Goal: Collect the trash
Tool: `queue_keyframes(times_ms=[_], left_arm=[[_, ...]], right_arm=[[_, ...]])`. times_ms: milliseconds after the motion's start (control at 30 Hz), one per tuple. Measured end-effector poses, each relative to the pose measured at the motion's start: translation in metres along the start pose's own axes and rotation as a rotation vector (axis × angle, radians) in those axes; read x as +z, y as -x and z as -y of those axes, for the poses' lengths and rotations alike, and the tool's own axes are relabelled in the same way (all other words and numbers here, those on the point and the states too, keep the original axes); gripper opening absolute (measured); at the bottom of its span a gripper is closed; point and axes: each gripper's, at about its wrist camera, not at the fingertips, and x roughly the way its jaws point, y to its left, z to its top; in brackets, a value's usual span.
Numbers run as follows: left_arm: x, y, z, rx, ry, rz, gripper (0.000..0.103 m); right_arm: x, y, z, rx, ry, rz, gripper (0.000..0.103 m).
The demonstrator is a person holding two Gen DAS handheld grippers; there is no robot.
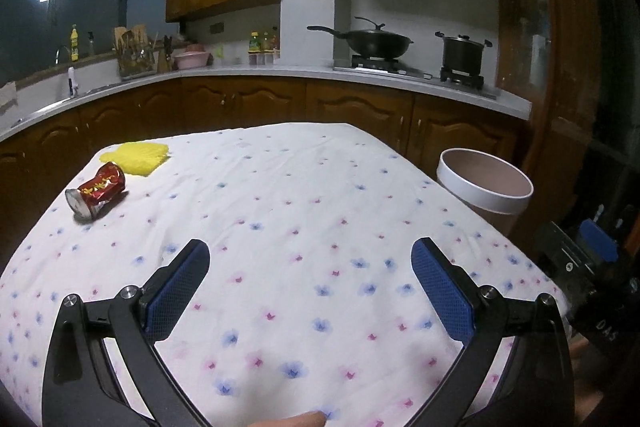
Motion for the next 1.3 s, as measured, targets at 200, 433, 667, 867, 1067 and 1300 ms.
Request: queue_keyframes(times_ms=[200,433,667,867,1067,1300], left_arm=[[-0.004,0.004,0.001,0.012,-0.009,0.016,0.103],[-0.005,0.008,0.003,0.010,-0.016,0.028,0.103],[-0.005,0.011,0.007,0.009,-0.026,0.036,0.103],[-0.005,0.013,0.007,0.011,-0.025,0.040,0.103],[-0.005,0.013,0.006,0.009,-0.025,0.040,0.103],[-0.005,0.014,0.007,0.010,-0.026,0.041,0.103]], right_arm=[[-0.006,0.000,0.002,0.000,-0.012,-0.003,0.103],[-0.005,0.000,0.006,0.010,-0.020,0.009,0.103],[-0.004,0.001,0.008,0.022,-0.027,0.012,0.103],[-0.004,0.002,0.008,0.024,-0.025,0.011,0.103],[-0.002,0.001,0.007,0.029,-0.025,0.012,0.103],[-0.002,0.002,0.006,0.028,-0.024,0.012,0.103]])
